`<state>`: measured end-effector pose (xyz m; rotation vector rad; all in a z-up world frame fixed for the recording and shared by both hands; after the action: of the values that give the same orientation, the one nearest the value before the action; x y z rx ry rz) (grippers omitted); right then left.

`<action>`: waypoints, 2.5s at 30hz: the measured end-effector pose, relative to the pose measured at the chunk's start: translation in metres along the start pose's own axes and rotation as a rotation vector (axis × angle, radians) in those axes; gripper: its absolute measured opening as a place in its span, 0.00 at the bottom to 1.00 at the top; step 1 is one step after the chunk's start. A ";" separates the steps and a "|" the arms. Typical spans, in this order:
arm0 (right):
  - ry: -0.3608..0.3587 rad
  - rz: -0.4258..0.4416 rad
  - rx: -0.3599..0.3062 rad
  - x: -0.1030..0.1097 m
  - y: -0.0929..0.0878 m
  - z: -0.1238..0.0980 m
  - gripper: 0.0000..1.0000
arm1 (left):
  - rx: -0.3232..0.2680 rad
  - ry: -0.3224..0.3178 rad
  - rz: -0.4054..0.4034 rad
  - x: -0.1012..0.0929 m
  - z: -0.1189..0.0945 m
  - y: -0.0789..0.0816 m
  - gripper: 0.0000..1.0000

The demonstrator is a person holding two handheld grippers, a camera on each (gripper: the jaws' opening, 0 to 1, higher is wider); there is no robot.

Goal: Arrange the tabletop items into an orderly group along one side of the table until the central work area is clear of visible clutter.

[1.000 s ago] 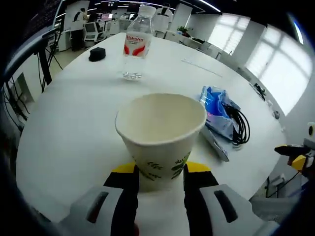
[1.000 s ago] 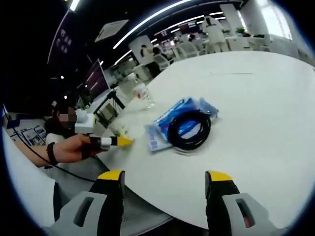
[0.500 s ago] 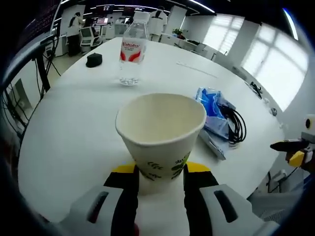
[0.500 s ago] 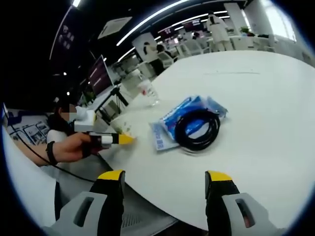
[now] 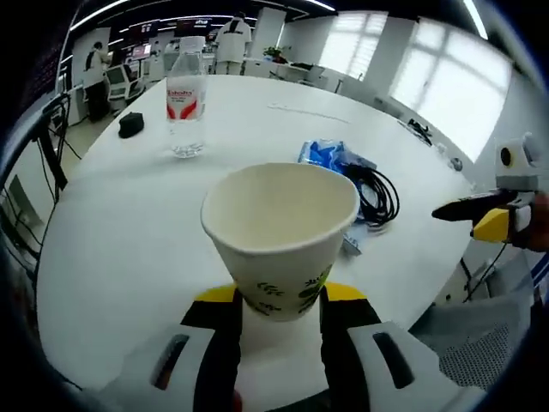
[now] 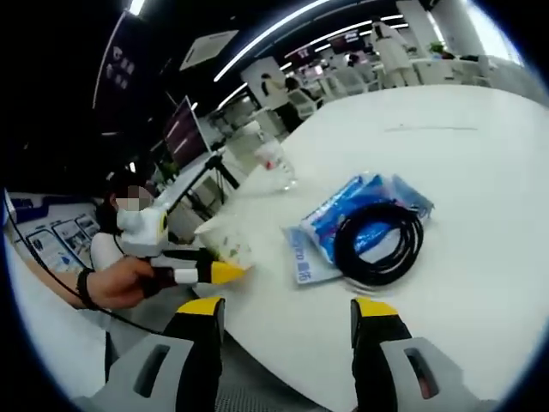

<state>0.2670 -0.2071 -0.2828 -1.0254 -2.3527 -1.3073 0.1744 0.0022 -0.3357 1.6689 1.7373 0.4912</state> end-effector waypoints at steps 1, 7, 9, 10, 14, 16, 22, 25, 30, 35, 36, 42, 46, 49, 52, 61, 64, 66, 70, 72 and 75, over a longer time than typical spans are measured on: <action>0.004 -0.001 0.001 0.000 0.002 0.002 0.60 | 0.000 -0.005 0.007 -0.002 0.000 -0.001 0.34; 0.029 -0.013 0.004 0.003 0.015 0.014 0.57 | 0.003 -0.030 0.049 -0.015 -0.001 -0.001 0.34; 0.037 -0.017 0.005 0.007 0.016 0.017 0.57 | 0.003 -0.039 0.062 -0.018 -0.001 0.000 0.34; 0.041 -0.019 0.007 0.008 0.017 0.018 0.56 | 0.002 -0.043 0.074 -0.020 -0.001 0.000 0.34; 0.049 -0.040 0.020 0.012 0.022 0.024 0.54 | -0.006 -0.056 0.101 -0.025 -0.001 0.002 0.34; 0.052 -0.046 0.023 0.013 0.024 0.027 0.54 | -0.011 -0.062 0.116 -0.029 -0.002 0.003 0.34; 0.069 -0.019 0.003 0.018 0.027 0.032 0.52 | -0.008 -0.078 0.164 -0.037 -0.003 0.006 0.34; 0.073 -0.011 0.001 0.020 0.027 0.033 0.51 | -0.002 -0.089 0.196 -0.039 -0.002 0.004 0.34; 0.104 0.039 -0.028 0.026 0.028 0.036 0.51 | 0.006 -0.103 0.263 -0.049 -0.002 0.002 0.34; 0.106 0.045 -0.024 0.030 0.026 0.037 0.47 | 0.020 -0.116 0.386 -0.061 -0.002 0.002 0.34; 0.108 0.046 -0.021 0.031 0.025 0.038 0.47 | 0.021 -0.119 0.394 -0.064 -0.002 0.002 0.34; 0.120 0.079 -0.002 0.035 0.017 0.041 0.35 | 0.036 -0.144 0.472 -0.076 -0.002 0.002 0.34; 0.105 0.066 0.045 0.030 0.007 0.048 0.29 | 0.042 -0.154 0.545 -0.083 -0.002 0.003 0.34; 0.097 0.047 0.072 0.034 0.003 0.052 0.22 | 0.046 -0.158 0.583 -0.084 -0.002 0.004 0.34; 0.063 0.014 0.089 0.032 0.002 0.052 0.10 | 0.053 -0.159 0.610 -0.088 -0.003 0.003 0.34; 0.027 0.072 0.081 0.027 0.001 0.049 0.01 | 0.063 -0.149 0.621 -0.083 0.000 0.004 0.34; 0.019 0.068 0.070 0.027 0.004 0.050 0.01 | 0.059 -0.144 0.608 -0.083 -0.001 0.006 0.34; 0.010 0.071 0.063 0.025 0.005 0.049 0.00 | 0.055 -0.134 0.593 -0.079 -0.001 0.008 0.33; -0.006 0.077 0.047 0.022 0.008 0.047 0.00 | 0.044 -0.117 0.565 -0.076 -0.004 0.012 0.30; -0.010 0.077 0.040 0.021 0.010 0.046 0.00 | 0.043 -0.111 0.565 -0.074 -0.003 0.013 0.28; -0.020 0.086 0.029 0.017 0.011 0.044 0.00 | 0.039 -0.106 0.567 -0.074 -0.004 0.013 0.25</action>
<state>0.2671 -0.1590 -0.2917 -1.1226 -2.3081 -1.2340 0.1779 -0.0676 -0.3095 2.1749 1.1878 0.6072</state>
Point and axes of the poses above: the point that each gripper's makers call its tool centre point, and the gripper's own axes: z roughly forward along the fingers, x roughly to its left, y roughly out of its top, the point moved 7 cm from there along -z, roughly backward along the fingers, and after that the axes turned 3 degrees about z, right-handed, at the moved point
